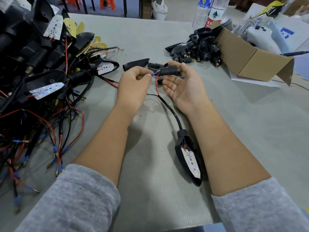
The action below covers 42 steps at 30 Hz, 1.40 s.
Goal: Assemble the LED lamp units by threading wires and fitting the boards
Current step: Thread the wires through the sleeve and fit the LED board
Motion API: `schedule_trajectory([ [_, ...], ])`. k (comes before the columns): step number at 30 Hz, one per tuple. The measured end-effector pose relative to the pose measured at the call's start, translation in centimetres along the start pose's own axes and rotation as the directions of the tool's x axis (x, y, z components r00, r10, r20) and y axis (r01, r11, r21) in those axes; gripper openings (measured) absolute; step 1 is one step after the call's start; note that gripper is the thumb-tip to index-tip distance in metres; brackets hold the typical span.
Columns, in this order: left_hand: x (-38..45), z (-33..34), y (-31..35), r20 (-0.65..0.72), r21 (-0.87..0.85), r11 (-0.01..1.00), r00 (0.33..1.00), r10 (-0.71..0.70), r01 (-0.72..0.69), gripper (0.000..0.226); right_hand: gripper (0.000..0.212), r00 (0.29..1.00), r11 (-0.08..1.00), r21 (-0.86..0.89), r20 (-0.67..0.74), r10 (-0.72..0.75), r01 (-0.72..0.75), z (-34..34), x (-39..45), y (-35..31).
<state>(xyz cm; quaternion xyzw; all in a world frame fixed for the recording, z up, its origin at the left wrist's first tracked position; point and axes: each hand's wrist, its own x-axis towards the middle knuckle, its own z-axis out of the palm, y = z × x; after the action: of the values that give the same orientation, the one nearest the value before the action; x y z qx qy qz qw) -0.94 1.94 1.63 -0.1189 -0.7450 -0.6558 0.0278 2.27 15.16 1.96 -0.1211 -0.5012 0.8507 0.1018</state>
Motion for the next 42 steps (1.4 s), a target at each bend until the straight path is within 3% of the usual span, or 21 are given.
schedule_trajectory([
  [10,-0.17,-0.05,-0.19,0.014,0.030,0.998,0.998,0.059,-0.059,0.012,0.038,1.000,0.998,0.062,0.017,-0.004,0.003,-0.10,-0.13,-0.14],
  [15,-0.16,-0.13,-0.07,0.010,0.010,0.999,0.999,0.042,-0.042,0.018,0.037,1.000,1.000,0.029,0.003,-0.007,0.007,-0.06,-0.15,-0.16],
  [22,-0.45,-0.04,0.22,0.008,0.008,0.999,0.999,0.037,-0.037,0.008,0.037,1.000,1.000,-0.003,0.020,-0.012,0.012,-0.05,-0.27,-0.13],
  [29,-0.42,-0.26,0.12,0.004,0.042,0.999,1.000,0.003,-0.003,0.009,0.035,0.995,0.988,-0.146,0.091,-0.042,0.055,0.35,-0.51,0.00],
  [38,-0.18,-0.25,0.14,-0.021,-0.059,0.995,0.997,-0.079,0.078,0.015,0.037,0.998,0.999,-0.034,0.057,-0.032,0.034,0.11,-0.56,-0.05],
  [42,-0.03,-0.30,-0.03,-0.012,-0.076,0.996,0.998,-0.054,0.053,0.015,0.037,0.997,0.998,-0.043,0.076,-0.032,0.035,0.09,-0.50,-0.06],
])
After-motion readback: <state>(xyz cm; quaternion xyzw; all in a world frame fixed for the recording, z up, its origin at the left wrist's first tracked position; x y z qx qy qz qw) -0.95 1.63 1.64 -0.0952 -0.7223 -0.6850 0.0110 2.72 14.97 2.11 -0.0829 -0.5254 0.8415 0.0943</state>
